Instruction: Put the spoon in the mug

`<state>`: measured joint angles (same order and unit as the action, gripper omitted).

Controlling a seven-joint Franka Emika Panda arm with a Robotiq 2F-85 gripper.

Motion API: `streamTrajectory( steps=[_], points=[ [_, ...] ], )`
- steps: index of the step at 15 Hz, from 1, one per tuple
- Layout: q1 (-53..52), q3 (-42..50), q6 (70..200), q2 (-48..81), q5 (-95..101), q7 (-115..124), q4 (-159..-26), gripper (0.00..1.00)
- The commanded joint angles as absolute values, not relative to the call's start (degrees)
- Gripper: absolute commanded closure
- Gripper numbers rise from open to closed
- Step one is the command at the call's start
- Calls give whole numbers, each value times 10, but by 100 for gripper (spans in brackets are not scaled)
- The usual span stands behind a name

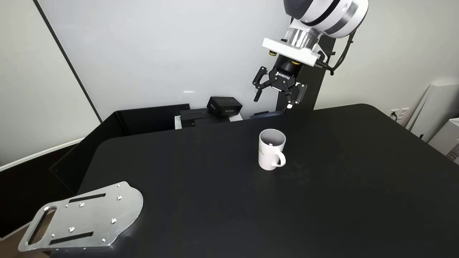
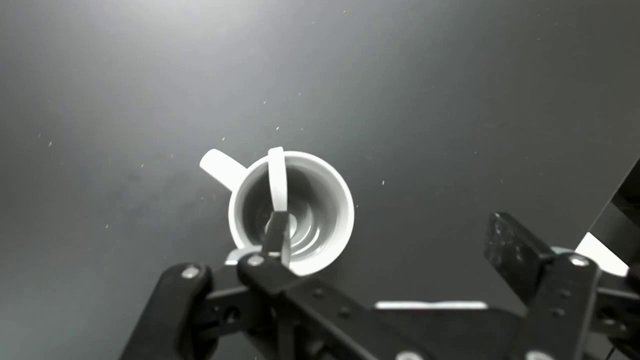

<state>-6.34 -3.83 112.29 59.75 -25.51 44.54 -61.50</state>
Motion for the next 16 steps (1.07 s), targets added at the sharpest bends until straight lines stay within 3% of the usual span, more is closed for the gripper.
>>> streamTrajectory(
  steps=[1,11,12,16],
  points=[
    [-73,-18,1113,556,-179,397,-648,0],
    [-111,37,1246,490,5,259,-726,0],
    [-99,23,1211,526,-20,279,-674,0],
    [-106,30,1239,513,-1,263,-698,0]
  ],
)
